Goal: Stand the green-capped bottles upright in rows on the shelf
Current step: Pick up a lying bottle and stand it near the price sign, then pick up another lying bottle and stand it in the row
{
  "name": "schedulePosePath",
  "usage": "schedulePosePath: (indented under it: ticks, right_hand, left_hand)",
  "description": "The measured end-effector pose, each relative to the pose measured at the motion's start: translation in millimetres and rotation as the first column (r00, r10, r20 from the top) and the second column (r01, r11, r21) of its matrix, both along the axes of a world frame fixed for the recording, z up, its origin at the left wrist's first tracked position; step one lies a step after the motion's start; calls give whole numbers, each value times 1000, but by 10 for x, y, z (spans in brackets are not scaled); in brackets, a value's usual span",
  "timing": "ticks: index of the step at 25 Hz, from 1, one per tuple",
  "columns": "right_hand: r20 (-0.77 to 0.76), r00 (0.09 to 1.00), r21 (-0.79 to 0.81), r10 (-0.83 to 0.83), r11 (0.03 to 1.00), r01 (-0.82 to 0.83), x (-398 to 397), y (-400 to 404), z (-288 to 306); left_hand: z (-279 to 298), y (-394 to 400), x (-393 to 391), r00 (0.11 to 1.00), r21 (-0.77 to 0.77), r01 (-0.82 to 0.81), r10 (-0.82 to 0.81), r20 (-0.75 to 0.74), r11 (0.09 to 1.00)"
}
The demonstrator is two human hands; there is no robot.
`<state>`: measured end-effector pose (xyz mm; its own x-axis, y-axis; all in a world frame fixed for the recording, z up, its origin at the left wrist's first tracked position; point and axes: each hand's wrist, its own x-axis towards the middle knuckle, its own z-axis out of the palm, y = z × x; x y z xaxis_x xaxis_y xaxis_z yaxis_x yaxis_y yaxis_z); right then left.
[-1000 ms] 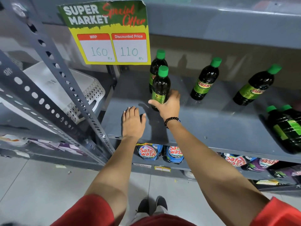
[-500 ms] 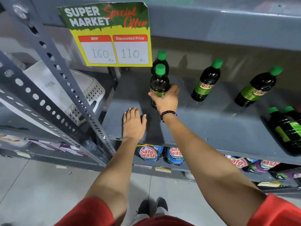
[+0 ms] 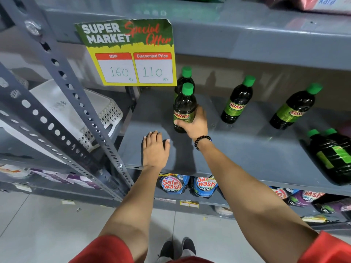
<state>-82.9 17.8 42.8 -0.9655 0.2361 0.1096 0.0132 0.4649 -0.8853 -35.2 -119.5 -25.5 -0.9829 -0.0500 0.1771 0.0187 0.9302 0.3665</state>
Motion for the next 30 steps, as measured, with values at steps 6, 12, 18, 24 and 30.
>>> schedulePosePath:
  ticks: [6,12,18,24,30]
  right_hand:
    - [12,998,-29,58,998,-58,-13,47,18]
    - [56,993,-24,99,995,-98,-27,75,47]
    - [47,999,102,27,994,-31,236,390,25]
    - [53,941,258,-333,915,310,841,1719,-48]
    - [56,764,749,-643,533,394,1408,3053,-123]
  left_hand:
    - [-1,4,1,1000,-3,-2,2,4,1000]
    - [35,30,33,1000,-59,15,-16,-16,998]
    - [160,464,198,985,-40,157,-160,-67,987]
    - [168,1424,249,933,-45,357,-358,-31,933]
    - [113,2433,482,916,5,400,-400,24,916]
